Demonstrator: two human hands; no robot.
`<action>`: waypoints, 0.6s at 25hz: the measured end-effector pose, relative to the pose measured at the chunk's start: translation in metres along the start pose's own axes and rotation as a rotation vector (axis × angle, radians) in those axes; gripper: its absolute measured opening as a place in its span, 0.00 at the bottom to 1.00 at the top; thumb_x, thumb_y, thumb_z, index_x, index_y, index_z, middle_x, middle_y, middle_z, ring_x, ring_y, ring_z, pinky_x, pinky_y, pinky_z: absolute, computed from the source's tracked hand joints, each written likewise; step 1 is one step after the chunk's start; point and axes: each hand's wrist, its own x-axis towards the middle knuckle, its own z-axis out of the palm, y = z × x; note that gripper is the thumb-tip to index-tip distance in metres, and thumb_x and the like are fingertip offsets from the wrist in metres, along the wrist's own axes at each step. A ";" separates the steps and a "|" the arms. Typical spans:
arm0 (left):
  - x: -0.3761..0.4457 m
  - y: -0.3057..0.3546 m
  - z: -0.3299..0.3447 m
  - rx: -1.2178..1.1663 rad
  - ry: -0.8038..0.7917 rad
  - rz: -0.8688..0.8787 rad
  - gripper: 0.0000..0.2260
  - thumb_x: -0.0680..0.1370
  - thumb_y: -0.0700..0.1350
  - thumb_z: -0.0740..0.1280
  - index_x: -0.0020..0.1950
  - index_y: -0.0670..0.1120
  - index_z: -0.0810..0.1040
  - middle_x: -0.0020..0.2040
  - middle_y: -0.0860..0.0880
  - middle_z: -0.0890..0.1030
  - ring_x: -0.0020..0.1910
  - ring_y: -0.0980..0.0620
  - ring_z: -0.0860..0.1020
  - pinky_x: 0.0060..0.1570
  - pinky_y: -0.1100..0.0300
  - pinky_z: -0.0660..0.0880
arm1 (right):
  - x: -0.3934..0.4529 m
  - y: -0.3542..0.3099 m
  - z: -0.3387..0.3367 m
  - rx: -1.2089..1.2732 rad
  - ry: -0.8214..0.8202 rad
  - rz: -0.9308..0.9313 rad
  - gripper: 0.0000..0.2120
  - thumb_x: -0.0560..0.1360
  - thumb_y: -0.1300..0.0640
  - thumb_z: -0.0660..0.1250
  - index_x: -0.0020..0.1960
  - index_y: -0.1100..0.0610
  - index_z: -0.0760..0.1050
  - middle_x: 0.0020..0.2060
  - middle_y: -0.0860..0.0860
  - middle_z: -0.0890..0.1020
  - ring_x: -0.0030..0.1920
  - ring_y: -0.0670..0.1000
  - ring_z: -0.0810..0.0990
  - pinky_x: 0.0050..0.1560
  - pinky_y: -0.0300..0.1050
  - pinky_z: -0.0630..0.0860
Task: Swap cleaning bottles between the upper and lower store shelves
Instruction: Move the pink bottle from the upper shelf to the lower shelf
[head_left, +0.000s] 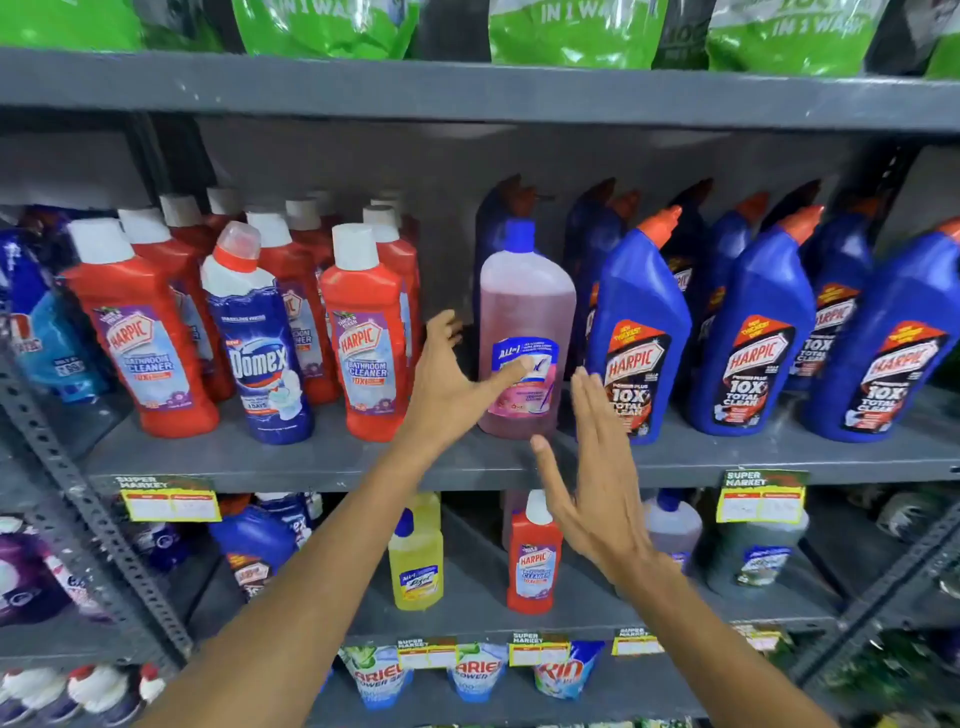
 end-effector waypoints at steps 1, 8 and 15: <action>0.011 0.002 0.003 -0.051 -0.033 -0.018 0.48 0.65 0.52 0.85 0.78 0.47 0.63 0.71 0.51 0.76 0.65 0.58 0.78 0.60 0.70 0.73 | -0.001 0.005 0.005 0.009 -0.006 -0.014 0.36 0.86 0.46 0.65 0.87 0.58 0.55 0.87 0.52 0.60 0.87 0.49 0.57 0.85 0.58 0.61; 0.042 0.018 0.008 -0.124 -0.199 -0.123 0.26 0.66 0.39 0.85 0.58 0.53 0.80 0.49 0.57 0.90 0.50 0.58 0.89 0.49 0.60 0.86 | -0.020 0.027 0.028 -0.064 -0.057 0.090 0.34 0.87 0.40 0.58 0.85 0.59 0.63 0.84 0.53 0.68 0.83 0.51 0.67 0.84 0.41 0.60; 0.004 0.047 -0.017 -0.150 -0.037 -0.025 0.32 0.59 0.44 0.86 0.60 0.54 0.80 0.51 0.61 0.89 0.52 0.59 0.88 0.50 0.62 0.85 | -0.018 0.025 0.044 -0.329 -0.056 0.051 0.28 0.86 0.44 0.60 0.76 0.63 0.77 0.74 0.57 0.81 0.76 0.56 0.78 0.79 0.51 0.69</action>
